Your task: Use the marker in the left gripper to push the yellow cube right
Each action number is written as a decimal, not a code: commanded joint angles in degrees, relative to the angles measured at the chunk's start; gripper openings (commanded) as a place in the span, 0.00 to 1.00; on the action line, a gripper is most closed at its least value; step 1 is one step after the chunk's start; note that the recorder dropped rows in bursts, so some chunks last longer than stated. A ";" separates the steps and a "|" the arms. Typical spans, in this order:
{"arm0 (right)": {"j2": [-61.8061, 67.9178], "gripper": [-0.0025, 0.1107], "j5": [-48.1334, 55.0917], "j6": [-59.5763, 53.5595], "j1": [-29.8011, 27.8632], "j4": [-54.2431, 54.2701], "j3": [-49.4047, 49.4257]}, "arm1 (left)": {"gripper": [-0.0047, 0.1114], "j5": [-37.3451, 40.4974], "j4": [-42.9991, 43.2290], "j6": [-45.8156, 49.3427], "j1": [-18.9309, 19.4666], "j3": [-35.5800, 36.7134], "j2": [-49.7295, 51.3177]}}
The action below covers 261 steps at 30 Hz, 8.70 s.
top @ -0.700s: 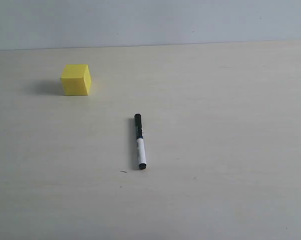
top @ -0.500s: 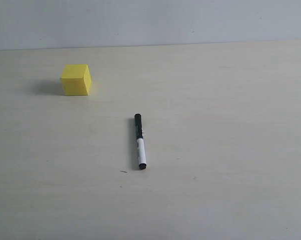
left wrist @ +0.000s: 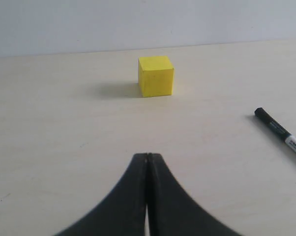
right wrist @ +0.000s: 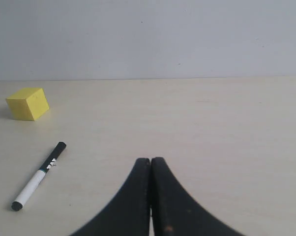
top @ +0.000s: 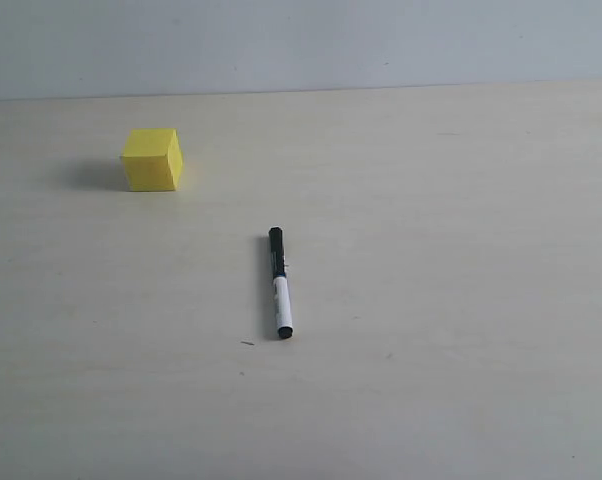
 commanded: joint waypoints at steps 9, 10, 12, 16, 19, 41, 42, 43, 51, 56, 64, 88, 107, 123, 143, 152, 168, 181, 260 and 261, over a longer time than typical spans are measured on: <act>-0.30 0.02 -0.29 -0.14 0.07 -0.03 0.25 | 0.04 -24.31 -16.74 -5.19 -0.33 0.12 -0.30; -0.30 0.02 -0.29 -0.14 0.07 -0.03 0.25 | 0.04 -28.05 -19.77 -6.38 -0.33 0.12 -0.30; -0.30 0.02 -0.29 -0.14 0.07 -0.03 0.25 | 0.04 -37.78 -22.52 -12.77 -0.33 0.12 -0.30; -0.30 0.02 -0.29 -0.14 0.07 -0.03 0.25 | 0.04 -49.95 -16.52 -18.96 -0.33 -3.03 -0.30; -0.30 0.02 -0.29 -0.14 0.07 -0.03 0.25 | 0.04 -46.70 -13.73 -15.79 -0.33 -16.43 9.39; -0.30 0.02 -0.29 -0.14 0.07 -0.03 0.25 | 0.04 36.65 3.09 -20.25 -17.39 -76.47 101.53; -0.30 0.02 -0.29 -0.14 0.07 -0.03 0.25 | 0.04 36.88 5.93 -23.89 -20.07 -77.29 103.22; -0.30 0.02 -0.29 -0.14 0.07 -0.03 0.25 | 0.04 36.88 8.97 -26.85 -22.12 -77.96 104.55; -0.30 0.02 -0.29 -0.14 0.07 -0.03 0.25 | 0.04 38.02 10.32 -33.61 -33.66 -86.56 115.56; -0.30 0.02 -0.29 -0.14 0.07 -0.03 0.25 | 0.04 40.43 9.66 -38.98 -35.68 -90.89 119.82; -0.30 0.02 -0.29 -0.14 0.07 -0.03 0.25 | 0.33 40.59 4.97 -39.63 -35.62 -91.58 124.08; -0.30 0.02 -0.29 -0.14 0.07 -0.03 0.25 | 0.04 37.09 4.97 -41.95 -35.40 -92.21 127.62; -0.30 0.02 -0.29 -0.14 0.07 -0.03 0.25 | 0.04 48.94 18.73 -22.32 -29.17 -90.23 103.43; -0.30 0.02 -0.29 -0.14 0.07 -0.03 0.25 | 0.04 28.78 28.64 4.63 2.42 -73.90 97.91; -0.30 0.02 -0.29 -0.14 0.07 -0.03 0.25 | 0.04 -12.86 44.25 47.12 11.50 -74.63 122.80; -0.30 0.02 -0.29 -0.14 0.07 -0.03 0.25 | 0.04 -11.87 43.99 42.50 11.13 -74.49 122.91; -0.30 0.02 -0.29 -0.14 0.07 -0.03 0.25 | 0.04 -0.58 44.12 37.53 -0.57 -76.72 122.69; -0.30 0.02 -0.29 -0.14 0.07 -0.03 0.25 | 0.04 -1.50 44.86 33.78 -3.71 -76.72 122.90; -0.30 0.02 -0.29 -0.14 0.07 -0.03 0.25 | 0.04 14.20 53.51 13.70 -18.24 -94.16 132.45; -0.30 0.02 -0.29 -0.14 0.07 -0.03 0.25 | 0.04 14.20 53.51 13.70 -18.24 -94.16 132.45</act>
